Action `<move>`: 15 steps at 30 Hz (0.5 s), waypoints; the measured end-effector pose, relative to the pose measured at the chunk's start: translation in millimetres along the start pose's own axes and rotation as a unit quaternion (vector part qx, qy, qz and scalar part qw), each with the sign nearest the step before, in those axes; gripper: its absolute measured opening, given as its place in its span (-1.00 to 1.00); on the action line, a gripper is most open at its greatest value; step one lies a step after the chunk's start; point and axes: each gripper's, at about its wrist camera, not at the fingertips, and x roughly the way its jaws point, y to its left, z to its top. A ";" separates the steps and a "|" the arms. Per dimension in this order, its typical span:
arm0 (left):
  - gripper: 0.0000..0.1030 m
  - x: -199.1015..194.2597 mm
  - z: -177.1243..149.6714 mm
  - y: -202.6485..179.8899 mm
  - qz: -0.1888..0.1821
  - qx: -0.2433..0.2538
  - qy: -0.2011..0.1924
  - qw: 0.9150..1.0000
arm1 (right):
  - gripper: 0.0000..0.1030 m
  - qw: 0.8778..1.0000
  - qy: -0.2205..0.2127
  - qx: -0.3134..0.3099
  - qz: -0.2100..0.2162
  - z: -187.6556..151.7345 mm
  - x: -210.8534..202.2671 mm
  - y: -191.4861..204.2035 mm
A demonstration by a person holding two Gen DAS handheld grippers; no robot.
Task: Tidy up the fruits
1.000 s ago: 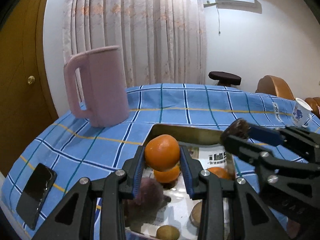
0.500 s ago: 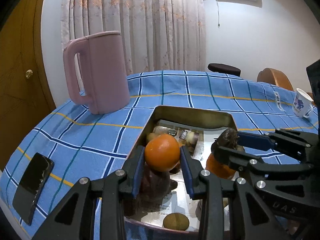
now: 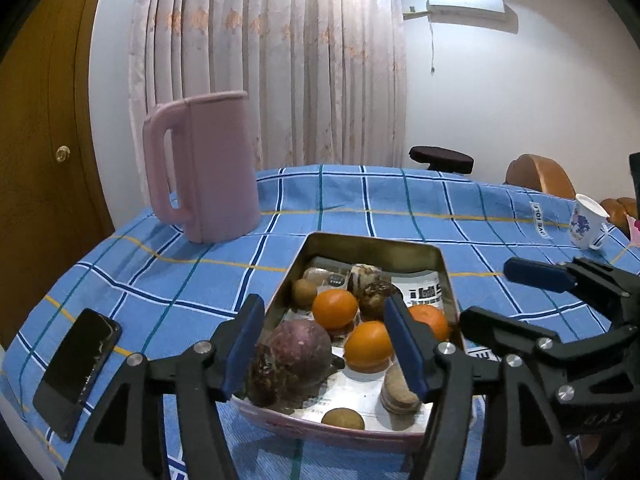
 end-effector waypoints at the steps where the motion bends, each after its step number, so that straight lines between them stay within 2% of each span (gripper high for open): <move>1: 0.24 -2.3 0.4 -0.6 -0.003 0.000 -0.002 1.000 | 0.53 1.000 -0.004 -0.001 -0.011 -0.2 -5.4 0.1; 7: 0.24 -10.5 2.7 -5.0 -0.005 -0.001 -0.009 1.000 | 0.78 0.998 -0.035 -0.003 -0.054 -4.7 -32.5 -0.6; 15: 0.24 -14.7 3.1 -13.2 -0.009 0.005 -0.010 1.000 | 0.85 0.996 -0.045 0.015 -0.072 -11.7 -51.2 -8.7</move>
